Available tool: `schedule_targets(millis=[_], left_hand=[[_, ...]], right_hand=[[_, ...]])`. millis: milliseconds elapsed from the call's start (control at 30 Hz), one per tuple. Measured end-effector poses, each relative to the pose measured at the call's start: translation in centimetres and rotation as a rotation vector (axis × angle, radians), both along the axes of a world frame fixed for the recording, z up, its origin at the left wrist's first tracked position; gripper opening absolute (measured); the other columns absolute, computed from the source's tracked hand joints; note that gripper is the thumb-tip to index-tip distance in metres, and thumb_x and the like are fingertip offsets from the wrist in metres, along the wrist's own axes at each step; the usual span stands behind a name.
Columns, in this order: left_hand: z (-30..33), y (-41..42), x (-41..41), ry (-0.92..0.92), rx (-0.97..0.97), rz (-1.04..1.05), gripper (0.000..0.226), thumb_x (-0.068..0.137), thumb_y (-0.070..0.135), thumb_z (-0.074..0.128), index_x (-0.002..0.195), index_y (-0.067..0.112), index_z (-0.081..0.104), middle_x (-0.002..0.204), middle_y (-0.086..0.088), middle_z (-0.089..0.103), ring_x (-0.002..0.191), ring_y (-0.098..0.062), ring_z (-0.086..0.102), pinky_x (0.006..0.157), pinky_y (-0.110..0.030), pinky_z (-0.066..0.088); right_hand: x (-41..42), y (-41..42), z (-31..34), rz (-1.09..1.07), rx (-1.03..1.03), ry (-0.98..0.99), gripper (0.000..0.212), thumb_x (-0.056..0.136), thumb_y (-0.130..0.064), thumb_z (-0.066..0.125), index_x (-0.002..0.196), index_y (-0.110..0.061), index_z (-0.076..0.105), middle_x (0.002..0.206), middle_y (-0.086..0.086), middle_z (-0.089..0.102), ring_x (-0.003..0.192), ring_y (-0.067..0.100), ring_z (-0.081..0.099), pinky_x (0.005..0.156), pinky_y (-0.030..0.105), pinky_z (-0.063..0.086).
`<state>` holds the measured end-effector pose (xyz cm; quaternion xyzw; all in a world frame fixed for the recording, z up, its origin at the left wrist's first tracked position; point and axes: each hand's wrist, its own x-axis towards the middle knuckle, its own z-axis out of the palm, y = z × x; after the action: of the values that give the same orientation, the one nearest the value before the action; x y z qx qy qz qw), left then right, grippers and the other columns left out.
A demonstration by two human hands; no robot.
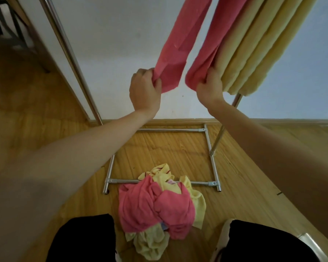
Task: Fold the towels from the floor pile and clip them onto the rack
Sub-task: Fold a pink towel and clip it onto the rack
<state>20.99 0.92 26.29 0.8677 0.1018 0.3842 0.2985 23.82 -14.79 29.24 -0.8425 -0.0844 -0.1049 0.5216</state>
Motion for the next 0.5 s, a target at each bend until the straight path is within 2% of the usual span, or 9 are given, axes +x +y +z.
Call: schedule_targets(millis=[67, 133, 200, 267, 333, 400, 500], left_hand=[[-0.2, -0.6, 0.2, -0.002, -0.012, -0.009, 0.019, 0.091, 0.016, 0.051, 0.094, 0.006, 0.067, 0.090, -0.009, 0.064, 0.085, -0.023, 0.058, 0.068, -0.023, 0.039], [-0.2, -1.2, 0.4, -0.007, -0.019, -0.006, 0.019, 0.091, 0.017, 0.051, 0.094, 0.006, 0.067, 0.088, -0.009, 0.063, 0.083, -0.022, 0.057, 0.067, -0.023, 0.039], [-0.4, -1.5, 0.6, -0.017, -0.019, 0.001, 0.020, 0.092, 0.017, 0.051, 0.097, 0.007, 0.067, 0.088, -0.008, 0.063, 0.083, -0.020, 0.057, 0.067, -0.022, 0.038], [-0.6, -1.6, 0.7, -0.031, -0.018, 0.002, 0.021, 0.093, 0.018, 0.050, 0.098, 0.007, 0.067, 0.089, -0.007, 0.063, 0.083, -0.019, 0.056, 0.069, -0.021, 0.039], [-0.7, -1.5, 0.8, -0.043, -0.021, -0.001, 0.022, 0.094, 0.019, 0.049, 0.098, 0.008, 0.067, 0.088, -0.007, 0.064, 0.083, -0.019, 0.057, 0.069, -0.021, 0.040], [-0.8, -1.4, 0.9, -0.046, -0.023, -0.008, 0.023, 0.093, 0.020, 0.048, 0.098, 0.008, 0.068, 0.089, -0.007, 0.064, 0.084, -0.020, 0.057, 0.070, -0.023, 0.041], [-1.1, -1.7, 1.1, -0.037, 0.008, -0.027, 0.020, 0.091, 0.019, 0.051, 0.094, 0.007, 0.066, 0.088, -0.006, 0.063, 0.083, -0.020, 0.056, 0.067, -0.022, 0.037]], right_hand=[[0.8, 0.2, -0.6, -0.120, 0.245, 0.133, 0.034, 0.090, 0.003, 0.032, 0.114, -0.005, 0.054, 0.086, -0.005, 0.051, 0.079, 0.010, 0.049, 0.068, 0.015, 0.044], [1.6, 0.3, -1.1, -0.174, 0.629, 0.371, 0.033, 0.095, -0.006, 0.039, 0.124, -0.013, 0.051, 0.099, -0.005, 0.058, 0.095, 0.015, 0.058, 0.085, 0.026, 0.048], [2.0, 0.5, -2.0, -0.097, 0.939, 0.601, 0.022, 0.097, -0.019, 0.049, 0.119, -0.018, 0.050, 0.107, 0.001, 0.064, 0.093, 0.018, 0.065, 0.083, 0.030, 0.051], [1.9, 0.7, -2.9, -0.029, 1.118, 0.703, 0.021, 0.095, -0.028, 0.056, 0.112, -0.015, 0.056, 0.094, 0.003, 0.067, 0.079, 0.015, 0.065, 0.069, 0.027, 0.054], [2.1, 0.9, -3.5, -0.050, 1.222, 0.754, 0.016, 0.093, -0.023, 0.057, 0.107, -0.014, 0.060, 0.085, 0.002, 0.066, 0.073, 0.015, 0.062, 0.060, 0.026, 0.053], [2.4, 1.1, -3.9, -0.116, 1.261, 0.792, 0.014, 0.092, -0.017, 0.055, 0.104, -0.014, 0.061, 0.084, 0.003, 0.066, 0.073, 0.016, 0.062, 0.058, 0.029, 0.050], [2.9, 0.8, -4.1, -0.189, 1.245, 0.817, 0.013, 0.090, -0.019, 0.059, 0.101, -0.013, 0.062, 0.082, 0.003, 0.066, 0.073, 0.016, 0.061, 0.057, 0.029, 0.049]])
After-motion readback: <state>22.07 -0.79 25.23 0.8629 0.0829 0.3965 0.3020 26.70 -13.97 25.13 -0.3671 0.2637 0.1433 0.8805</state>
